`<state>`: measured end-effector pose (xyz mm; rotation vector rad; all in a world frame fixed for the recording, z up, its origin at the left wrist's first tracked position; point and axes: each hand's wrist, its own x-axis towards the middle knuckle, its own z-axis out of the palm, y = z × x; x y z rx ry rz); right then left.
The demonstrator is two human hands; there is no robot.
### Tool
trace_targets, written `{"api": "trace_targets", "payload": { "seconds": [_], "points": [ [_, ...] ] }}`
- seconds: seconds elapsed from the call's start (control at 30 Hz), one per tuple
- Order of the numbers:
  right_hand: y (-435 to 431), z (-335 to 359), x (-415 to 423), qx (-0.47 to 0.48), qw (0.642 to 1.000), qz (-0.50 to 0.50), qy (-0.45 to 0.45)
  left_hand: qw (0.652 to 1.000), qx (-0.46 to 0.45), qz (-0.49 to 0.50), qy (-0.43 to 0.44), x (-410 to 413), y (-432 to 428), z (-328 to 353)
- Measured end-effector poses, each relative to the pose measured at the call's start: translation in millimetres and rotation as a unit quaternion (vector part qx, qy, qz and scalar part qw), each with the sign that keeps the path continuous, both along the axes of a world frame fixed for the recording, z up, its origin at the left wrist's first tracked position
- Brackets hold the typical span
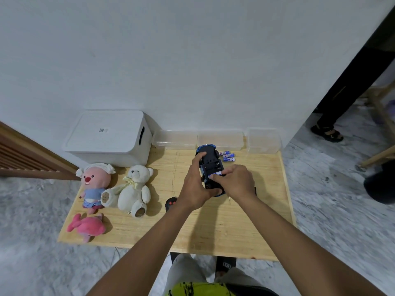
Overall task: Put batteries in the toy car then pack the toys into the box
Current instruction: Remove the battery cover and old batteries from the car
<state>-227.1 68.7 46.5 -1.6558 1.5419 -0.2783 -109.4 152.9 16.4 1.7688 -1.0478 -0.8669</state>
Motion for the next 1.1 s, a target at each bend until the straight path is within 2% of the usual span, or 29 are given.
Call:
{"api": "trace_targets", "payload": {
  "seconds": [0.1,0.3,0.47,0.6,0.7,0.8,0.93,1.1],
  "points": [
    [-1.4,1.0,-1.6,0.013,1.000,-0.014,-0.016,1.000,0.000,-0.003,0.009,0.6,-0.1,1.7],
    [0.4,5.5,-4.7,-0.046,0.997,-0.022,-0.060,1.000,0.003,0.010,0.008,3.7,-3.0,6.3],
    [-0.5,-0.4,-7.5,-0.065,0.989,0.000,-0.130,1.000,0.005,0.001,0.010,6.9,-2.8,9.6],
    [-6.6,5.5,-5.9,-0.005,0.982,0.053,-0.181,1.000,0.010,-0.008,0.019,6.2,-0.8,10.8],
    [-6.8,8.8,-1.4,-0.011,0.981,0.079,-0.174,0.999,0.014,-0.025,0.023,3.3,-1.8,9.9],
    [-10.6,17.1,-0.1,-0.027,0.984,0.041,-0.173,0.999,0.013,-0.035,0.029,3.3,-3.4,9.6],
    [-31.7,21.8,-13.9,-0.056,0.994,0.064,-0.063,0.997,0.026,-0.052,0.054,12.0,-3.0,9.7],
    [-43.4,12.3,-34.9,-0.014,0.989,0.103,-0.100,0.993,0.041,-0.068,0.084,20.2,-5.0,8.5]
  ]
}}
